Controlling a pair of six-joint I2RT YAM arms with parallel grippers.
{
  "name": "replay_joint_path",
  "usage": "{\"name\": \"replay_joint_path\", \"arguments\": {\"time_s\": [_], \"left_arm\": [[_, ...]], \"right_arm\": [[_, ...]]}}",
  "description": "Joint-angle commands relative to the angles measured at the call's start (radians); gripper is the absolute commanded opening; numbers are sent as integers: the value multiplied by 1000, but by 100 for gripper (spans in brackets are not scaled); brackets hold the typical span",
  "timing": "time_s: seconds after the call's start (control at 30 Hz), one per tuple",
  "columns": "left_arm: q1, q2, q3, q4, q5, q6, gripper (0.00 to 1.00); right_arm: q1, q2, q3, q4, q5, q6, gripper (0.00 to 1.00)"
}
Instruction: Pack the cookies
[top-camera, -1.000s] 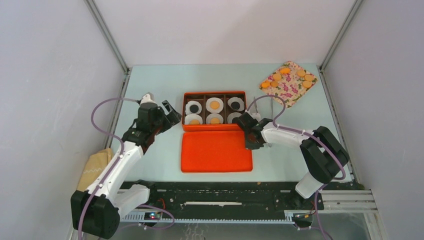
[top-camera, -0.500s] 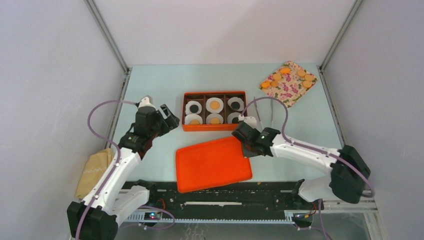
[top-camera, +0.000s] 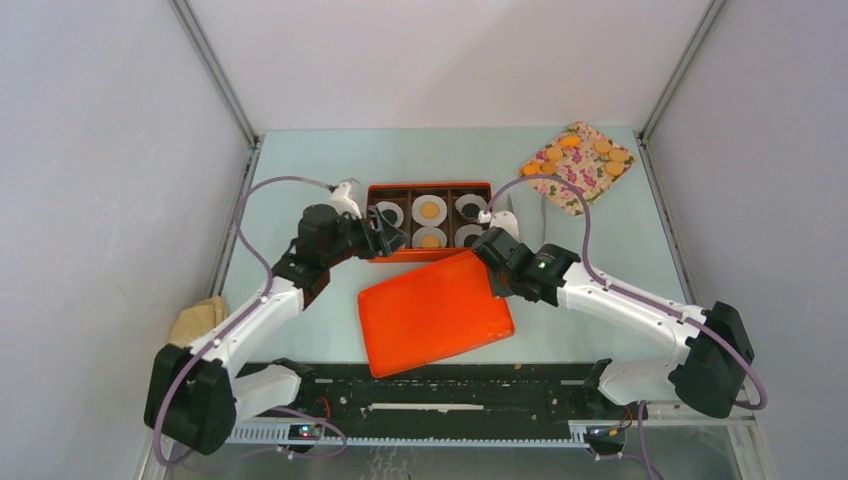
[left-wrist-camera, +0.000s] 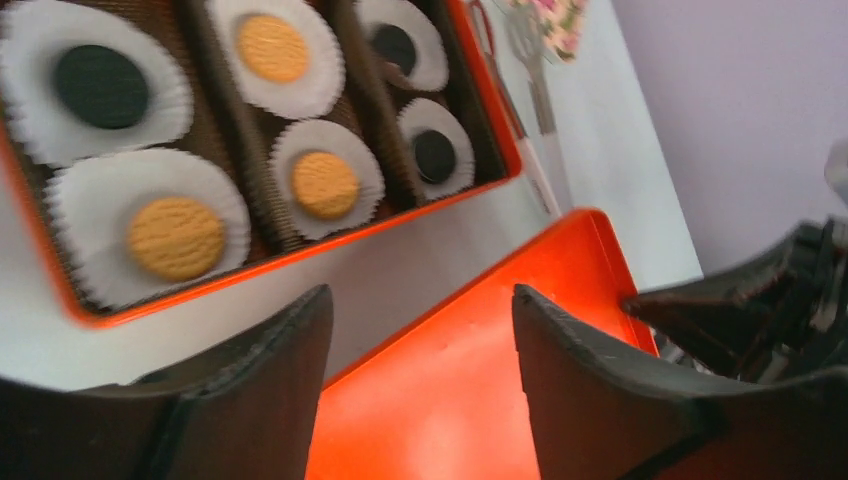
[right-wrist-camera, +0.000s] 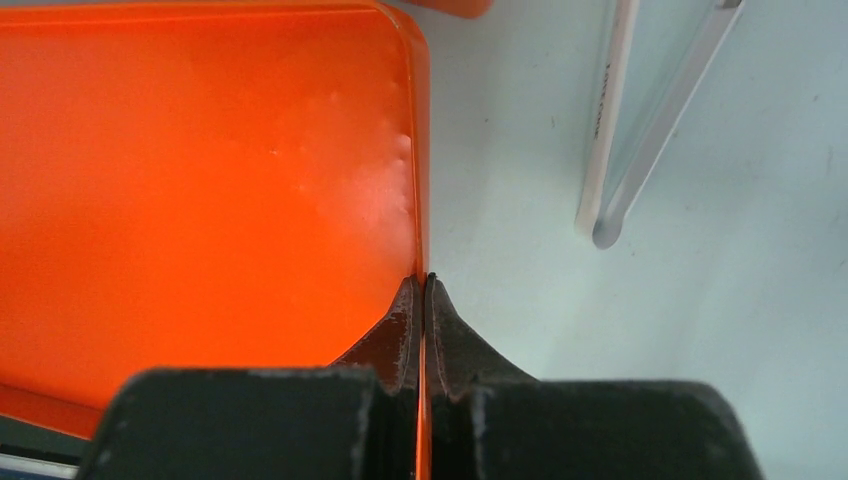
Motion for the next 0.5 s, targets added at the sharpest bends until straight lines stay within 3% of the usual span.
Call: {"name": "replay_joint_path", "arguments": {"time_s": [0.0, 0.13, 0.23, 0.47], "left_arm": [[-58, 83, -66, 295, 209, 133, 77], [-65, 226, -33, 319, 360, 211, 86], [-66, 355, 28, 325, 507, 230, 87], [-67, 490, 104, 337, 590, 286, 86]], "right_arm": [[-38, -28, 76, 58, -11, -101, 0], [-77, -62, 99, 56, -39, -165, 0], [-113, -91, 106, 59, -60, -207, 0], [-207, -109, 169, 47, -162, -297, 0]]}}
